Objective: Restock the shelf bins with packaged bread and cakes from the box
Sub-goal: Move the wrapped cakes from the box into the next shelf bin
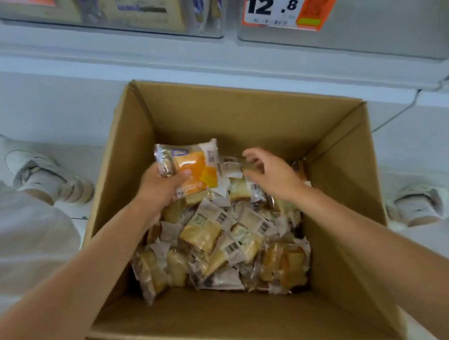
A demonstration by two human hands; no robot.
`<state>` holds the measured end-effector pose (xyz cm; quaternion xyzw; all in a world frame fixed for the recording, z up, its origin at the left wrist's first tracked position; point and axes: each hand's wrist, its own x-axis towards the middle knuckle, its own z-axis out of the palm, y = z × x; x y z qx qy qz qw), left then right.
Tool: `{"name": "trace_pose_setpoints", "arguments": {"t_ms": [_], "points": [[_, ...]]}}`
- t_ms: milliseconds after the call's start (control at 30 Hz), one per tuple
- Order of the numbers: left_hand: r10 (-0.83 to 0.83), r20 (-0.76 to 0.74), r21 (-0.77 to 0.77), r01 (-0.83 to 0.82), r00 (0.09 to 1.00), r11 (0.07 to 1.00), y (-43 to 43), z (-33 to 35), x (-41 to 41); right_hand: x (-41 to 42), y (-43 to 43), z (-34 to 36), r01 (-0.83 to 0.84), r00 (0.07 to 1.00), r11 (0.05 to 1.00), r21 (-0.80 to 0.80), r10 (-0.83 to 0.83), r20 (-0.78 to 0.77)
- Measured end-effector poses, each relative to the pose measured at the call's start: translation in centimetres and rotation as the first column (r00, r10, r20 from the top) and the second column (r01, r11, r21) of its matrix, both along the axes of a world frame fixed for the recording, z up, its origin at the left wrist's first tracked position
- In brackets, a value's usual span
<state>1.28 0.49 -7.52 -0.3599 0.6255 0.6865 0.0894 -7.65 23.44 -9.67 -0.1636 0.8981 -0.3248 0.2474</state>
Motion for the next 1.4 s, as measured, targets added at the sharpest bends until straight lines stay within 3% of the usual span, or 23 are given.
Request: {"name": "trace_pose_setpoints", "arguments": {"t_ms": [100,200,267,433,533,600,700,900,1000,1067,1133,1200,1233,1333,1400], "points": [[0.074,0.006,-0.044,-0.073,0.997,0.996,-1.3,-0.6,1.2,4.3,-0.4,-4.4,-0.357,0.927,0.926,0.124,0.335,0.172],[0.091,0.027,-0.106,-0.087,0.995,0.991,-2.1,-1.7,1.7,7.6,-2.5,-8.8,-0.641,0.765,0.718,0.27,0.628,0.146],[0.094,0.028,-0.126,-0.09,0.995,0.988,-2.2,-2.3,1.9,8.2,-3.8,-10.6,-0.664,0.731,0.673,0.325,0.676,0.093],[0.081,0.044,-0.205,-0.07,0.996,0.976,-2.3,-3.4,1.9,6.0,-4.8,-10.5,-0.65,0.749,0.724,0.232,0.662,0.033],[0.025,0.023,-0.229,-0.019,0.999,0.973,-2.0,-3.1,1.8,4.0,-4.1,-7.0,-0.522,0.844,0.853,0.011,0.514,0.152],[-0.074,0.011,-0.158,0.075,0.997,0.985,-1.6,-2.5,1.7,2.1,-3.5,-3.5,-0.413,0.892,0.911,-0.006,0.406,0.2],[-0.263,0.003,-0.107,0.262,0.965,0.959,0.2,-0.1,1.0,-0.4,-2.3,2.2,-0.292,0.946,0.953,-0.075,0.299,0.123],[-0.503,-0.165,-0.19,0.473,0.848,0.86,4.9,7.2,-0.7,-1.9,0.2,10.8,-0.141,0.99,0.983,-0.12,0.144,0.011],[-0.517,-0.237,-0.187,0.483,0.823,0.855,6.6,10.6,-1.4,-1.5,1.5,15.2,-0.055,0.998,0.969,-0.24,0.054,-0.01],[-0.47,-0.3,-0.2,0.427,0.83,0.882,7.0,12.8,-2.2,-1.6,2.7,17.9,0.098,0.994,0.934,-0.344,-0.111,-0.016],[-0.422,-0.359,-0.178,0.383,0.833,0.907,7.0,15.3,-3.5,-2.1,3.8,20.5,0.237,0.972,0.865,-0.442,-0.215,0.1],[-0.412,-0.409,-0.178,0.372,0.814,0.911,7.3,17.8,-5.1,-2.9,4.8,22.8,0.281,0.957,0.79,-0.546,-0.188,0.221],[-0.425,-0.433,-0.206,0.372,0.795,0.905,7.6,19.1,-6.1,-3.5,5.0,23.9,0.281,0.959,0.756,-0.592,-0.192,0.211],[-0.413,-0.53,-0.343,0.258,0.74,0.903,8.3,23.4,-9.8,-6.1,5.0,27.7,0.199,0.943,0.729,-0.655,-0.324,-0.075],[-0.376,-0.608,-0.369,0.17,0.699,0.913,8.1,25.7,-13.0,-8.7,5.2,29.8,0.11,0.882,0.77,-0.629,-0.368,-0.296]]}}
